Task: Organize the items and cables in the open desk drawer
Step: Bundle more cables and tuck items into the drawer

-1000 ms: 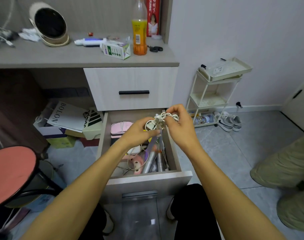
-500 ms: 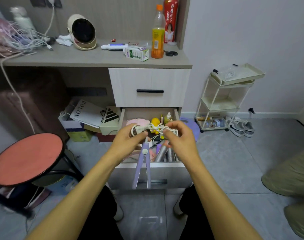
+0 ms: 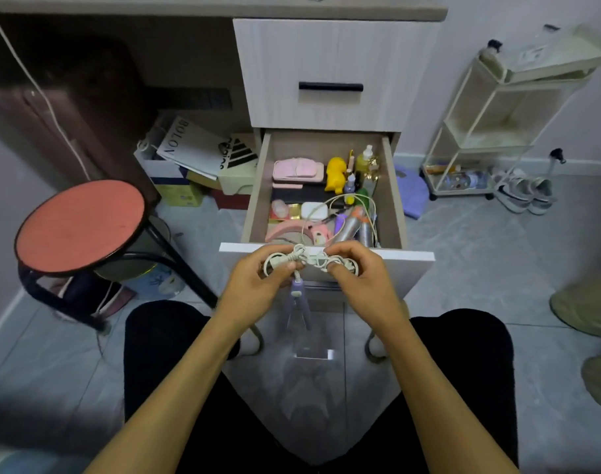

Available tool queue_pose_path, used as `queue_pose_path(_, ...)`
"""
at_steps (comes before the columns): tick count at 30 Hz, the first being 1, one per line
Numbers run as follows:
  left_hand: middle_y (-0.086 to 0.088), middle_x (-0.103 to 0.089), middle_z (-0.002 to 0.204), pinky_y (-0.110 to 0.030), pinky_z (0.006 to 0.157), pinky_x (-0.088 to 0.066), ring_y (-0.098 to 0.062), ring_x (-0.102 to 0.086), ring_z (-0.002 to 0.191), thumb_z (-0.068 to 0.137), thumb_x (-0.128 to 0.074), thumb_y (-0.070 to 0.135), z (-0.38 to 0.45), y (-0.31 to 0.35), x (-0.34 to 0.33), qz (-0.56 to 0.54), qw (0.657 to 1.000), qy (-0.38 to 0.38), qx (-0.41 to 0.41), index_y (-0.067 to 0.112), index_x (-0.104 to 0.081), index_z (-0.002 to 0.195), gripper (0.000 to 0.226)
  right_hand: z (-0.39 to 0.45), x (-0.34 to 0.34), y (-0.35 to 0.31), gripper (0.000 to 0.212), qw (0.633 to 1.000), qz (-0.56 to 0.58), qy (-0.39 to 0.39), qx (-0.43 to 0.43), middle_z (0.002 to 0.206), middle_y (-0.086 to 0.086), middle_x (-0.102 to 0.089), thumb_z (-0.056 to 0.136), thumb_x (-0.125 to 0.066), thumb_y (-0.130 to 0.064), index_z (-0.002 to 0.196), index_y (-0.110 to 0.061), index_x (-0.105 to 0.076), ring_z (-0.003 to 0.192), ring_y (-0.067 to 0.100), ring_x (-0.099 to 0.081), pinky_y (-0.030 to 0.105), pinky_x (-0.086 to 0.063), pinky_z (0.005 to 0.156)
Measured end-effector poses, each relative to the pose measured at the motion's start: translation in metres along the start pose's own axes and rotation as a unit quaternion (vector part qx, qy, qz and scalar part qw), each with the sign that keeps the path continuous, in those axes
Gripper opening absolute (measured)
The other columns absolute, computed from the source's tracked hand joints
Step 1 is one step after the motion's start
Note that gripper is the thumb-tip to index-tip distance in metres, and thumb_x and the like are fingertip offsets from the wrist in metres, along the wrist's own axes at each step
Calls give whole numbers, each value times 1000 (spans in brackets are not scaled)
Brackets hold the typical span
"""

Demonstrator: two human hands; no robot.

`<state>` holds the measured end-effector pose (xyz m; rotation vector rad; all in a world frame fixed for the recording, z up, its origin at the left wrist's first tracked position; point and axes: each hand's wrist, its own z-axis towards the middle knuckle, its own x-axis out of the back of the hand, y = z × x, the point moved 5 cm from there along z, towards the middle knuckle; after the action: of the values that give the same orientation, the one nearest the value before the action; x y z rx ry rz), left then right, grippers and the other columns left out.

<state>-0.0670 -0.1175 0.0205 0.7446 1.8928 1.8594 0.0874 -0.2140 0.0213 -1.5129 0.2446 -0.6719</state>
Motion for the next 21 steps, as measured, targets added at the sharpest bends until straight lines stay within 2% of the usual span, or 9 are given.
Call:
queue_pose_path(3,2,-73,96,-38,81,-58,-21,-70,92,92,-63,6,-4,-6,1,46,998,23,-20,23,-68,106,22,-4,-10,0,13,999,3,-38,-13,91,-10,-68,86,-65,-6,93,-17,-70,85,3,-61,15,-46,75)
queue_pose_path(5,13,-70,85,-29,74,-57,-9,-69,81,91,-65,6,-5,-7,0,58,997,37,-15,16,-62,102,16,-2,-16,-1,8,998,-16,-59,-18,88,-10,-69,86,-70,-15,91,-20,-71,81,1,-61,15,-47,73)
queue_pose_path(7,15,-68,78,-21,67,-54,-4,-67,73,90,-67,7,-5,-1,-3,65,997,46,-18,14,-58,100,15,1,-18,-5,6,996,-51,-66,-8,85,-10,-69,85,-72,-19,90,-20,-71,76,0,-60,16,-48,71)
queue_pose_path(10,10,-68,84,-15,67,-50,-1,-66,77,88,-70,9,-6,6,-4,83,994,53,-37,13,-62,100,14,3,-16,-11,4,996,-80,-38,3,82,-9,-69,85,-70,-17,87,-21,-69,73,1,-60,15,-49,66)
queue_pose_path(13,8,-69,93,-14,72,-50,-4,-65,87,83,-76,19,-9,14,2,171,974,111,-102,21,-71,96,14,-1,-18,-13,3,997,-75,5,7,77,-9,-67,84,-68,-17,86,-18,-69,71,5,-59,20,-49,64)
queue_pose_path(16,9,-67,86,-21,69,-51,-7,-63,80,81,-78,26,-9,23,2,222,956,138,-132,25,-75,93,12,-5,-22,-15,7,995,-73,55,25,76,-15,-63,83,-68,-18,83,-22,-64,75,4,-57,19,-46,68)
queue_pose_path(18,12,-66,79,-24,65,-51,-6,-61,73,80,-78,30,-6,28,1,245,951,143,-122,25,-76,89,10,-6,-23,-17,5,989,-105,83,61,81,-16,-61,82,-66,-23,85,-23,-63,81,7,-56,27,-47,76)
queue_pose_path(21,9,-62,61,-27,58,-49,-10,-56,59,80,-78,26,-2,32,-1,233,961,126,-79,23,-77,81,4,-8,-24,-21,12,970,-172,106,134,86,-6,-63,79,-63,-21,88,-15,-66,85,16,-55,43,-45,84)
